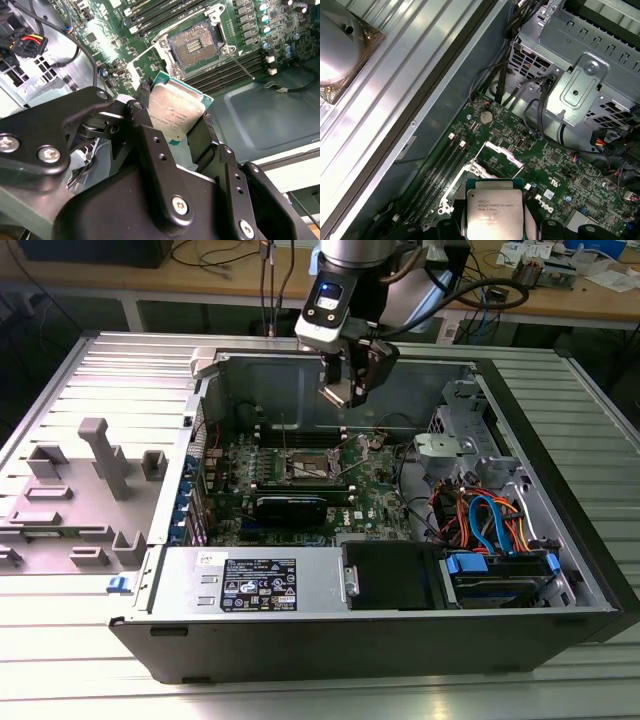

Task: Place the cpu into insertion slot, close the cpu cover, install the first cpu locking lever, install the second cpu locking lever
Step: 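Place the cpu into insertion slot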

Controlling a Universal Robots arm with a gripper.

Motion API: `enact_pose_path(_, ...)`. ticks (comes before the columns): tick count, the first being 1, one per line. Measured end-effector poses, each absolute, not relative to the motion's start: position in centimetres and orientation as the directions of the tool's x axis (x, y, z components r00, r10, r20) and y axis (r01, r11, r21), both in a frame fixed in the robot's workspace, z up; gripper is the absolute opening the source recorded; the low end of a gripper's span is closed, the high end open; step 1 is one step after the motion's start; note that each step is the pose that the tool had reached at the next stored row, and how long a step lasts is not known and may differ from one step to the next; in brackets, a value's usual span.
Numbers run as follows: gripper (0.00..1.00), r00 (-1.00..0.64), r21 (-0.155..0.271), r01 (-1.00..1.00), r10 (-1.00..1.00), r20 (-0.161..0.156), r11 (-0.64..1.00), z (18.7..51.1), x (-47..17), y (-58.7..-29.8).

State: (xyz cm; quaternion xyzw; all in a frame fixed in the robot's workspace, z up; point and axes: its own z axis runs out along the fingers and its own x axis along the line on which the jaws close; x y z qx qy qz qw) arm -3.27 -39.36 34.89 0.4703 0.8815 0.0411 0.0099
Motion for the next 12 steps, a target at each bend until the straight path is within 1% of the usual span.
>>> enact_pose_path(9,0.54,-0.556,0.082,0.829,0.831,0.021,0.553,34.86,-3.31,-39.36)
enact_pose_path(12,0.54,-0.534,0.082,0.844,0.845,0.022,0.531,34.85,-3.31,-39.36)
